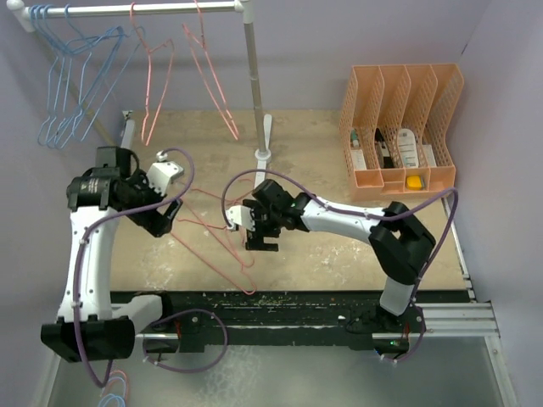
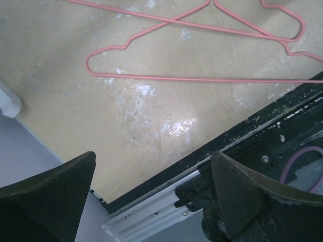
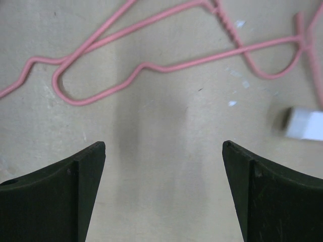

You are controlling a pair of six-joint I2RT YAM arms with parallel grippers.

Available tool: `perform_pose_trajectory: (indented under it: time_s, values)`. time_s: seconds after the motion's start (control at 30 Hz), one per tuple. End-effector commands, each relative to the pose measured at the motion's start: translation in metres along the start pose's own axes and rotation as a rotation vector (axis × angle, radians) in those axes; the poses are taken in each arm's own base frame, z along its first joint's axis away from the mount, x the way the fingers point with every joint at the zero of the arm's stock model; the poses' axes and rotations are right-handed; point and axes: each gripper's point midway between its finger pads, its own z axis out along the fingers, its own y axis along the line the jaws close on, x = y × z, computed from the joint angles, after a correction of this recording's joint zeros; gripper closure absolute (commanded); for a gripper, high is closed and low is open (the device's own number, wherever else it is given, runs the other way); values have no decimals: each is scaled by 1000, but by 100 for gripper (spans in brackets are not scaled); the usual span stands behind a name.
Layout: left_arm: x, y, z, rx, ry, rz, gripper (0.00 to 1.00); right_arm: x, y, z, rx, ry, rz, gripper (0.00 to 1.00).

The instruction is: Organize the hangers

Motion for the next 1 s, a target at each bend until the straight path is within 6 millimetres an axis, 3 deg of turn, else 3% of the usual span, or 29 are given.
perform_pose_trajectory:
  time_s: [0.0,0.13,0.3,0.37,0.5,0.63,0.77,0.87,0.97]
  values:
    - [-29,-11,21,39,20,-49,1,-69,-49,-43,145,-261,-208,1]
    - [-50,-48,64,44,163,4,1,-83,-81,-91,173,-474,-61,1]
    - [-84,-58,82,-143,146,26,1,-89,-104,-173,331,-755,102,0]
    - [-99,-67,87,-206,120,-10,1,-84,-103,-200,406,-842,165,0]
    - [-121,-94,116,-156,66,-135,1,-69,-122,-267,608,-964,369,0]
    - [-117,-131,162,-28,112,-249,1,-59,-135,-316,712,-1037,536,0]
    - [-124,-160,188,-24,147,-229,1,-56,-132,-352,793,-1134,617,0]
    - [-123,-155,199,-136,139,-292,1,-55,-125,-372,837,-1188,622,0]
    - [-101,-147,205,-173,200,-410,1,-57,-121,-387,852,-1226,620,0]
